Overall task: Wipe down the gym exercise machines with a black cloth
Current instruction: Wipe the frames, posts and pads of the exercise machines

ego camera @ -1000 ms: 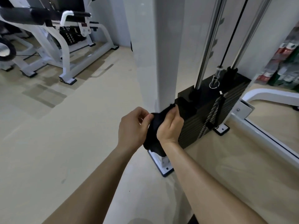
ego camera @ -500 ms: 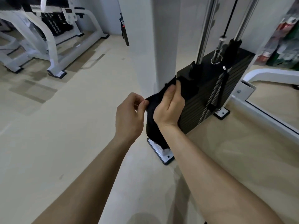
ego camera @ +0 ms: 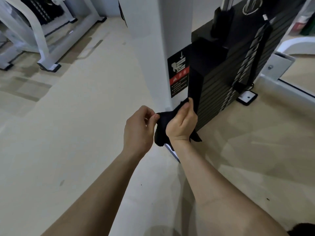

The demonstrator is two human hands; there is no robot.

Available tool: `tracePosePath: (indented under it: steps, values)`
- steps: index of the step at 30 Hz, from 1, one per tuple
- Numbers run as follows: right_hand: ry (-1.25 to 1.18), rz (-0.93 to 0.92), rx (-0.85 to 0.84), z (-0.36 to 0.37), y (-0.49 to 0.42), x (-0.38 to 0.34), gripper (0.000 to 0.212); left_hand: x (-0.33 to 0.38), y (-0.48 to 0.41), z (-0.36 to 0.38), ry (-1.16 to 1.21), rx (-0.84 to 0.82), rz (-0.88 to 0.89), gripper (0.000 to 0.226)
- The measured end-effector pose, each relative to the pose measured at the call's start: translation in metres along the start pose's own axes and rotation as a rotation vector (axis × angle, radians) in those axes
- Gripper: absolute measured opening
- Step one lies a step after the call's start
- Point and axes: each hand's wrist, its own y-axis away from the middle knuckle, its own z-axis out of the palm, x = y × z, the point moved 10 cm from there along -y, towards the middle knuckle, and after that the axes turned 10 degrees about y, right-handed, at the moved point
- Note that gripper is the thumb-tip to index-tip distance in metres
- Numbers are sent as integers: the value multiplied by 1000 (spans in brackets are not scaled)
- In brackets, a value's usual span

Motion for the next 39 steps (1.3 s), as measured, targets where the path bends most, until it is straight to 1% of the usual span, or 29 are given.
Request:
tracePosePath:
  steps: [3,6,9,11,14,16,19,22,25,27,30,32,34,36,37,39]
  values:
    - [-17,38,-73,2,-8,-12,49,19,0,-19,48,43,28,17]
    - [-51,-9,-22,-2,-20,-41,47,40,-3,-34,77,69,86,17]
    - [-59,-21,19,-3,-18,-44,45,36,-5,-31,63,66,106,16]
    - [-70,-22,27,-2,-13,-31,44,20,-4,-15,32,24,86,15]
    - [-41,-15,11,1,-2,-1,44,-12,2,18,-52,-85,53,16]
    - [6,22,-15,3,10,28,48,-34,5,33,-101,-139,32,17]
    - [81,97,-8,7,28,68,54,-61,6,50,-155,-196,7,16]
    - [90,144,-18,11,41,95,55,-77,4,65,-210,-240,-7,15]
    - [81,197,-84,19,58,135,54,-101,4,86,-342,-324,-22,15]
    - [89,276,-123,24,72,170,50,-121,7,101,-440,-393,-26,15]
    - [115,377,-194,32,91,212,51,-147,11,120,-509,-452,-52,18]
    - [107,363,-204,35,93,219,45,-159,12,131,-539,-471,-58,19]
    - [102,326,-194,35,93,220,47,-164,15,137,-562,-487,-75,18]
    - [43,391,-171,33,92,212,58,-162,18,133,-557,-478,-95,17]
    - [14,428,-144,31,92,208,60,-156,18,129,-548,-470,-90,17]
    - [-34,448,-105,27,85,186,55,-138,14,118,-509,-441,-62,17]
